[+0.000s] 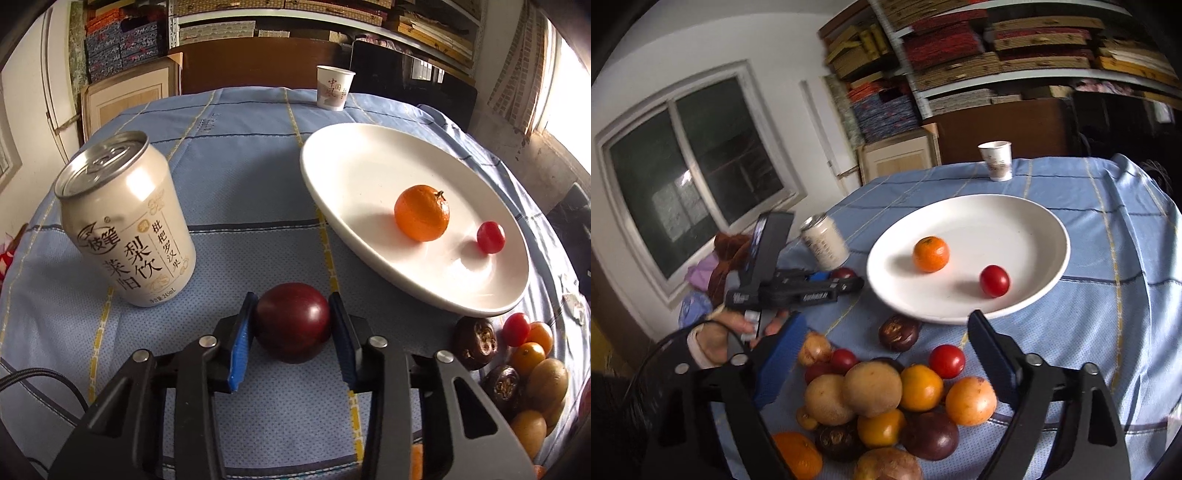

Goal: Organize fruits
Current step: 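Grasp the dark red plum with the left tool while the right tool grasps a tan round fruit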

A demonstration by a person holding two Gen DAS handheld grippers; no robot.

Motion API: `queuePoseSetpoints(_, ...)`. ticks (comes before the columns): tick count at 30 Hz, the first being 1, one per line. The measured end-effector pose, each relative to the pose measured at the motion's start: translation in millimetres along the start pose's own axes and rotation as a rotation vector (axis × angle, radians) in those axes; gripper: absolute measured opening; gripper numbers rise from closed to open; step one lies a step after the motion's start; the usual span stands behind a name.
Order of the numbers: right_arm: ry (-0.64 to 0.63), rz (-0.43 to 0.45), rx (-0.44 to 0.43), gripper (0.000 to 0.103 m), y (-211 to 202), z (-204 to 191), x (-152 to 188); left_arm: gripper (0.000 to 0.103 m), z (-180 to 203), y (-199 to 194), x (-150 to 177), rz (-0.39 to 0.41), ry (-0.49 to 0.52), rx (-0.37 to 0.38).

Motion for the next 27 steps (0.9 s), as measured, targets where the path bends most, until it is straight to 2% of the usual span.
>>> queuePoseSetpoints(5,-0.104,-0.093,-0.017,0.059,11.5,-20.0,11.6,0.038,-1.7,-9.0,2.7,-0.007,-0.029,0.040)
queuePoseSetpoints(6,-0.115,-0.108,-0.017,0.057,13.8,-22.5,13.1,0.038,-0.6,-14.5,3.1,0.005,-0.030,0.051)
queuePoseSetpoints(11,-0.100,-0.148,-0.024,0.055,21.9,-21.0,18.1,0.038,6.2,-34.9,6.0,0.055,-0.012,0.088)
queuePoseSetpoints(17,-0.055,-0.179,-0.044,0.047,29.0,-14.9,22.4,0.038,13.1,-42.7,8.8,0.063,0.007,0.111)
queuePoseSetpoints(27,-0.083,-0.190,-0.039,0.047,30.2,-19.3,23.3,0.038,14.2,-43.2,11.0,0.064,0.015,0.104)
Point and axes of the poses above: each gripper's, at about its wrist camera, not at the fingertips, and y roughly the way its jaws point, z to its right, x to its underside, the point moved 2 cm from there along y, roughly the way its jaws point, and after that the axes turned 15 degrees about -y, right-handed, at the moved point
